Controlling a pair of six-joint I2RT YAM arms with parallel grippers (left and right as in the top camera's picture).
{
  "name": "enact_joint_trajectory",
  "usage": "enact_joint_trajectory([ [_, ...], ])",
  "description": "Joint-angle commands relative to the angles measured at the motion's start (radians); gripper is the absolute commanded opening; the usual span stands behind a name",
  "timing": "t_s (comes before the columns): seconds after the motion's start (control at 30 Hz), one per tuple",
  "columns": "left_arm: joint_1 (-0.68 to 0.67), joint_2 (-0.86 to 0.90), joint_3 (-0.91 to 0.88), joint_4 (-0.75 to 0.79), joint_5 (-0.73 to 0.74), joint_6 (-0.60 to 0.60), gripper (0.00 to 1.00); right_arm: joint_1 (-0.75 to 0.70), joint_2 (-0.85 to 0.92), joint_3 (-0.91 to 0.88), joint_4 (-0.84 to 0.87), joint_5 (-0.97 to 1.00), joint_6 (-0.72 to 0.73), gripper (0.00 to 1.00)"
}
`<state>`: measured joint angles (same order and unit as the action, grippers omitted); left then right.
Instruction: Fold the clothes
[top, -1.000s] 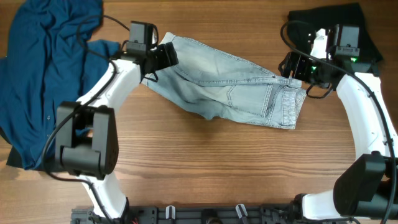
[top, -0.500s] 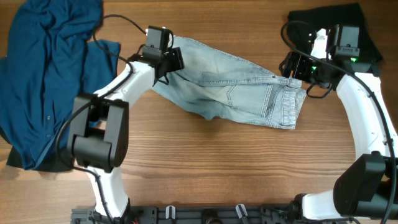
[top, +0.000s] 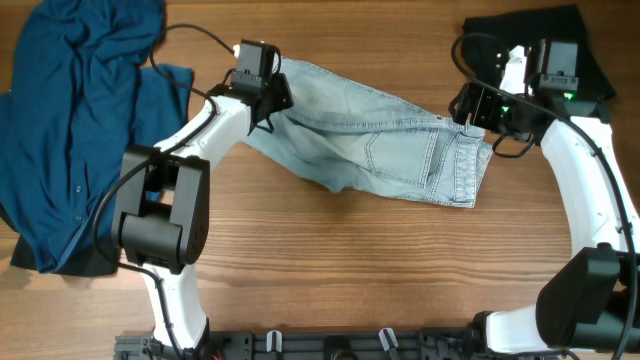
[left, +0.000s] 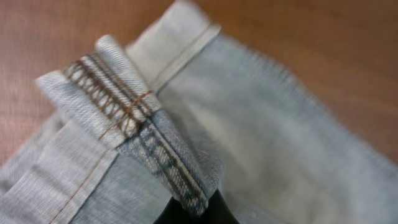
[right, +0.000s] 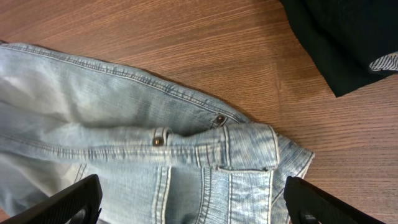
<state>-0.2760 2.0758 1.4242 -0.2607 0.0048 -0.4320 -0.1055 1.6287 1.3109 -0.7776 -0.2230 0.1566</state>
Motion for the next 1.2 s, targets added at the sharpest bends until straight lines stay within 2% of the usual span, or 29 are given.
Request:
enact_joint_trajectory([
  [0.0,-0.003,-0.034,0.084,0.036,-0.019,-0.017,0.04,0.002,-0.016,0.018,0.006,0.021,0.011,0.95],
  [0.1,-0.003,-0.033,0.084,0.085,-0.026,-0.017,0.06,0.002,-0.016,0.018,0.006,0.02,0.011,0.94],
  [0.13,-0.003,-0.028,0.084,0.098,-0.034,-0.017,0.11,0.002,-0.016,0.018,0.005,0.02,0.011,0.94],
  [0.17,-0.004,-0.024,0.084,0.109,-0.048,-0.017,0.2,0.002,-0.016,0.018,0.006,0.02,0.012,0.95],
  [0.23,-0.004,-0.01,0.084,0.129,-0.089,-0.017,0.59,0.002,-0.016,0.018,0.006,0.021,0.029,0.95],
  [0.27,-0.003,-0.001,0.084,0.137,-0.105,-0.017,0.83,0.002,-0.016,0.018,0.006,0.02,0.03,0.94],
  [0.3,-0.003,0.011,0.084,0.146,-0.123,-0.016,1.0,0.002,-0.016,0.018,0.007,0.02,0.03,0.94],
  [0.4,0.002,0.036,0.084,0.14,-0.137,0.011,1.0,0.002,-0.016,0.018,0.014,0.0,0.023,0.94],
  [0.5,0.016,0.037,0.084,0.072,-0.137,0.011,1.0,0.011,-0.016,0.018,0.046,-0.128,-0.087,0.93],
  [0.57,0.04,0.02,0.084,0.01,-0.136,-0.035,1.0,0.032,-0.016,0.018,0.086,-0.172,-0.123,0.92],
  [0.7,0.12,-0.042,0.084,-0.116,-0.066,-0.124,1.0,0.117,-0.008,0.018,0.192,-0.154,-0.158,0.91],
  [0.83,0.234,-0.129,0.084,-0.212,0.023,-0.127,1.0,0.238,0.043,0.018,0.318,-0.038,-0.159,0.91],
  [1.0,0.337,-0.192,0.084,-0.304,0.032,-0.126,1.0,0.354,0.19,0.018,0.462,-0.005,-0.232,0.88],
  [1.17,0.364,-0.191,0.083,-0.392,0.024,-0.115,1.0,0.419,0.322,0.021,0.509,0.027,-0.298,0.84],
])
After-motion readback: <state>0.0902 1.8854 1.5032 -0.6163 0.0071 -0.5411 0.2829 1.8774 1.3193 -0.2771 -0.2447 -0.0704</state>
